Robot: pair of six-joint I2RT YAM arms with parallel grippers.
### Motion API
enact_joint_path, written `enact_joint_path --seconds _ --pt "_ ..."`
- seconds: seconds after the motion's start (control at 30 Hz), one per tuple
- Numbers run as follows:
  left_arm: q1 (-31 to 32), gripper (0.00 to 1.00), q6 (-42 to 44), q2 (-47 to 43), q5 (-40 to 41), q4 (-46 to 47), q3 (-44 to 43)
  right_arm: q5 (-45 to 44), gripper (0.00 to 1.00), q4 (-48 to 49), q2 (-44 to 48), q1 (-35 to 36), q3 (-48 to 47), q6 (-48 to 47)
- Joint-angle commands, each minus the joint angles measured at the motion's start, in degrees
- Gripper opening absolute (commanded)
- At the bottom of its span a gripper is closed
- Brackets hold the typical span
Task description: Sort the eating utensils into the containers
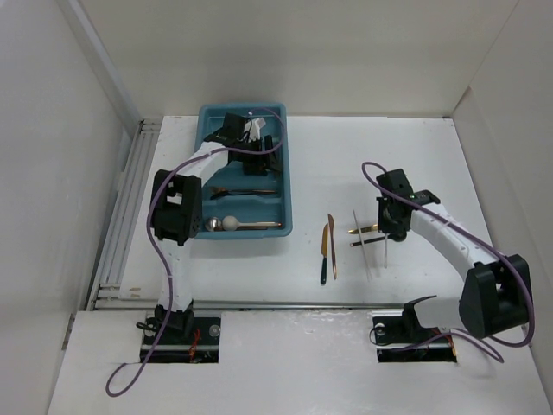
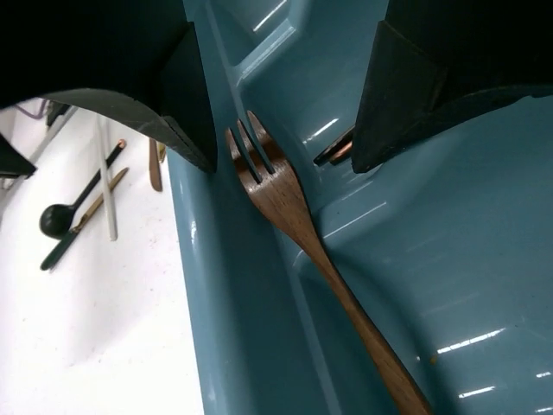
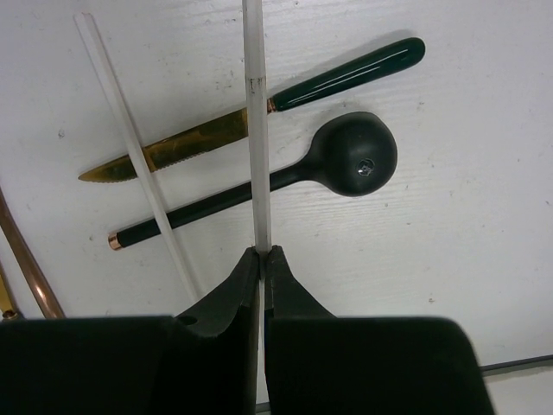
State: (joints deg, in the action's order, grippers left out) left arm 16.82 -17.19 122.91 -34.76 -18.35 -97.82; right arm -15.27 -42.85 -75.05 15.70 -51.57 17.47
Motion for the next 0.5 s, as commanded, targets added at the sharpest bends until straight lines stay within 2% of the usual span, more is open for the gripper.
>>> enact_joint_path --seconds 0.0,0.23,0.37,0.47 --pt "0.58 0.6 -3.11 -0.31 -3.29 2.79 0.17 -0.73 0.0 1.72 -0.28 -0.32 -0.99 -0.6" --pt "0.58 0.6 -5.13 -0.47 -6.63 5.08 1.49 -1.25 0.0 1.72 -0.8 -0.32 -0.99 -0.6" --pt "0.06 0.49 -5.13 -0.48 -6.11 5.0 1.49 -1.87 0.0 1.19 -0.8 -0.32 -1.6 -0.6" --pt "0.06 0.37 -5.13 1.09 -5.58 3.42 0.44 -1.87 0.0 1.19 -0.8 -0.32 -2.22 -0.6"
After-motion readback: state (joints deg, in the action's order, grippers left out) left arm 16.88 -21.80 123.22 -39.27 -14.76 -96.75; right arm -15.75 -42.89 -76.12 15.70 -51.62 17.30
